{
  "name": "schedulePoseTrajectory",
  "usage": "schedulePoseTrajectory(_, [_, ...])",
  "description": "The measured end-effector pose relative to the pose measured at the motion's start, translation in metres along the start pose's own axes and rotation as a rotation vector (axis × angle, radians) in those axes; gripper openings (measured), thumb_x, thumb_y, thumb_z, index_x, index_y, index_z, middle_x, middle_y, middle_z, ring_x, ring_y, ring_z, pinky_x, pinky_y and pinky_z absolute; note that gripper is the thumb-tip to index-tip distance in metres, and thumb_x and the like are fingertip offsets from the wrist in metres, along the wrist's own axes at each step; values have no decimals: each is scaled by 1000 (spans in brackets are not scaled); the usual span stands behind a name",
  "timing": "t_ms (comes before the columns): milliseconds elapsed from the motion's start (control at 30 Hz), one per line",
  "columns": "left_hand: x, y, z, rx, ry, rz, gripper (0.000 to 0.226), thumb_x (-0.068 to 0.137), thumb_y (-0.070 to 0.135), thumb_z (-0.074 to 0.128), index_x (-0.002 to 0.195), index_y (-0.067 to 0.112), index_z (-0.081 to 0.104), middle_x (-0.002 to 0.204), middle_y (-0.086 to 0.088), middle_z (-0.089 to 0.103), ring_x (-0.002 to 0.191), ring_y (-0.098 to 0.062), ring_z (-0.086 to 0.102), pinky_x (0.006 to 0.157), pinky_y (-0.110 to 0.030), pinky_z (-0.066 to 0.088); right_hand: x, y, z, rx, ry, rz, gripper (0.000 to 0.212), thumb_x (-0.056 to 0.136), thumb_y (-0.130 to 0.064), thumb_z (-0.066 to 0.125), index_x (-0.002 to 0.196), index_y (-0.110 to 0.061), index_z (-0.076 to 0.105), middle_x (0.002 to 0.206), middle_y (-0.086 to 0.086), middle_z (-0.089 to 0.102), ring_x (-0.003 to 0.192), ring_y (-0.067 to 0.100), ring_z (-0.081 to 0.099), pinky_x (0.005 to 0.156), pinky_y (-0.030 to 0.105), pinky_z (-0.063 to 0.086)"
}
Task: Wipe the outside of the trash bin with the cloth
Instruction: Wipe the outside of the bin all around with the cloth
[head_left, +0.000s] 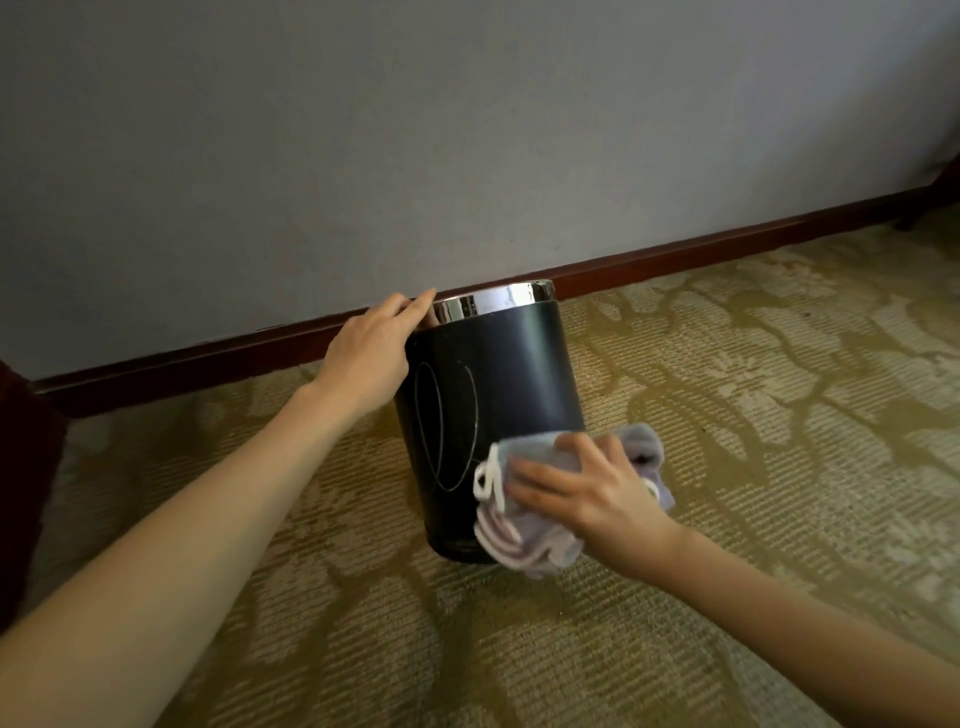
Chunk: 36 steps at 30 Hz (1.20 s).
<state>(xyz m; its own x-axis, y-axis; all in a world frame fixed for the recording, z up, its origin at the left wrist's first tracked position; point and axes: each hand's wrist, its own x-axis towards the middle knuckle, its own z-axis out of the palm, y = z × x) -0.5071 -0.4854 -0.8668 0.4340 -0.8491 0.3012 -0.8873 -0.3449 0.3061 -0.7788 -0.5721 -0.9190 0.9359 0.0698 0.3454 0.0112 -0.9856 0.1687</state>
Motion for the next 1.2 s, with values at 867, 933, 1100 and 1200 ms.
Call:
schedulePoseTrajectory(867, [11,-3,-3,-26,-73,-112,58,96,7,37,149,26,23,130,-1,44,104,-25,51,80,-45,49,-26,14,12,268,41,379,39,79,-29,67,118,-27,67,126,-7,61,94,33,52,69,51,46])
schedulePoseTrajectory(933, [15,4,-2,-6,-67,-102,56,97,8,37,149,23,24,131,-3,44,111,-26,47,85,-44,47,-11,30,6,300,70,448,52,72,-5,73,119,-27,66,126,-5,61,92,29,49,67,53,45])
schedulePoseTrajectory(1100, [20,27,4,29,-48,-11,59,94,4,37,149,21,24,131,-4,46,113,-27,42,95,-42,40,64,75,-11,250,241,569,52,80,-6,64,128,-25,59,133,-4,56,98,30,46,76,48,42])
schedulePoseTrajectory(1200, [22,32,7,-5,-52,-3,60,93,0,35,148,20,25,131,-6,45,113,-31,41,94,-45,41,80,76,-10,196,252,544,47,80,-17,68,126,-26,60,131,-3,58,97,33,47,72,45,41])
